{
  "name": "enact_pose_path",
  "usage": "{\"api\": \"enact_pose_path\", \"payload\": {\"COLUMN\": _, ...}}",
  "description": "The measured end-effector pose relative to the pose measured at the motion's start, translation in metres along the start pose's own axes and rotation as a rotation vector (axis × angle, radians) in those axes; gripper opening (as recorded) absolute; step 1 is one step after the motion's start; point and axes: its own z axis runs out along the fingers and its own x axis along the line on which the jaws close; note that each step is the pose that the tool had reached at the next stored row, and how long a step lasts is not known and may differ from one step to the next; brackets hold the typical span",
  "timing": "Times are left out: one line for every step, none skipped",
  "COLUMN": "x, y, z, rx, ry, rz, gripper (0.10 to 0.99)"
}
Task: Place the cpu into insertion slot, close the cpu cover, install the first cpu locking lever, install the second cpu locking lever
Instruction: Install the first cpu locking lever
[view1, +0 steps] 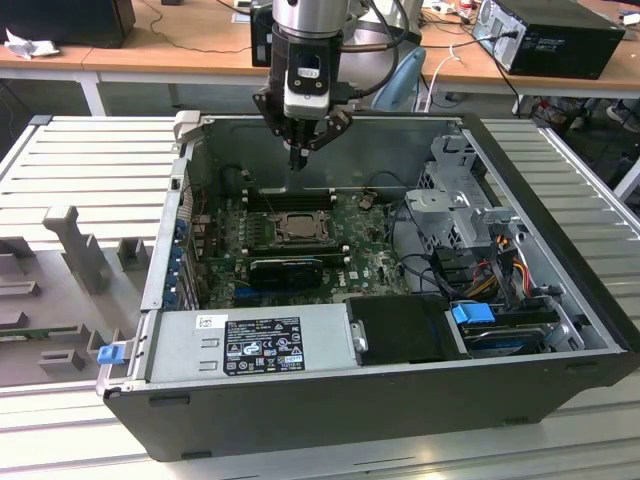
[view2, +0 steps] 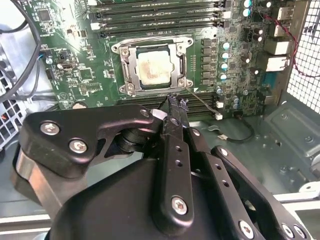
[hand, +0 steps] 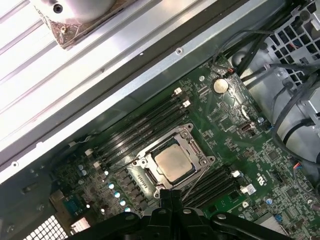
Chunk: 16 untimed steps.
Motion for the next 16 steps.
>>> {"api": "enact_pose_path", "payload": {"x": 0.0000, "y": 0.0000, "z": 0.0000, "rx": 0.000, "ry": 0.0000, "rz": -0.005, "gripper": 0.106}}
{"api": "enact_pose_path", "payload": {"x": 0.0000, "y": 0.0000, "z": 0.0000, "rx": 0.000, "ry": 0.0000, "rz": -0.012, "gripper": 0.106}}
{"api": "enact_pose_path", "payload": {"x": 0.0000, "y": 0.0000, "z": 0.0000, "rx": 0.001, "ry": -0.0001, "rz": -0.021, "gripper": 0.106}}
{"api": "enact_pose_path", "payload": {"x": 0.0000, "y": 0.0000, "z": 0.0000, "rx": 0.001, "ry": -0.0001, "rz": -0.027, "gripper": 0.106}}
{"api": "enact_pose_path", "payload": {"x": 0.0000, "y": 0.0000, "z": 0.0000, "rx": 0.001, "ry": -0.0001, "rz": -0.036, "gripper": 0.106}}
{"api": "enact_pose_path", "payload": {"x": 0.0000, "y": 0.0000, "z": 0.0000, "rx": 0.002, "ry": -0.0002, "rz": -0.045, "gripper": 0.106}}
{"api": "enact_pose_path", "payload": {"x": 0.0000, "y": 0.0000, "z": 0.0000, "rx": 0.002, "ry": -0.0001, "rz": -0.052, "gripper": 0.106}}
{"api": "enact_pose_path", "payload": {"x": 0.0000, "y": 0.0000, "z": 0.0000, "rx": 0.002, "ry": -0.0002, "rz": -0.067, "gripper": 0.106}}
{"api": "enact_pose_path", "payload": {"x": 0.0000, "y": 0.0000, "z": 0.0000, "rx": 0.003, "ry": -0.0003, "rz": -0.080, "gripper": 0.106}}
{"api": "enact_pose_path", "payload": {"x": 0.0000, "y": 0.0000, "z": 0.0000, "rx": 0.003, "ry": -0.0003, "rz": -0.095, "gripper": 0.106}}
{"api": "enact_pose_path", "payload": {"x": 0.0000, "y": 0.0000, "z": 0.0000, "rx": 0.004, "ry": -0.0003, "rz": -0.102, "gripper": 0.106}}
{"api": "enact_pose_path", "payload": {"x": 0.0000, "y": 0.0000, "z": 0.0000, "rx": 0.004, "ry": -0.0003, "rz": -0.108, "gripper": 0.106}}
{"api": "enact_pose_path", "payload": {"x": 0.0000, "y": 0.0000, "z": 0.0000, "rx": 0.004, "ry": -0.0003, "rz": -0.117, "gripper": 0.106}}
{"api": "enact_pose_path", "payload": {"x": 0.0000, "y": 0.0000, "z": 0.0000, "rx": 0.004, "ry": -0.0003, "rz": -0.123, "gripper": 0.106}}
{"api": "enact_pose_path", "payload": {"x": 0.0000, "y": 0.0000, "z": 0.0000, "rx": 0.005, "ry": -0.0004, "rz": -0.130, "gripper": 0.106}}
{"api": "enact_pose_path", "payload": {"x": 0.0000, "y": 0.0000, "z": 0.0000, "rx": 0.005, "ry": -0.0004, "rz": -0.138, "gripper": 0.106}}
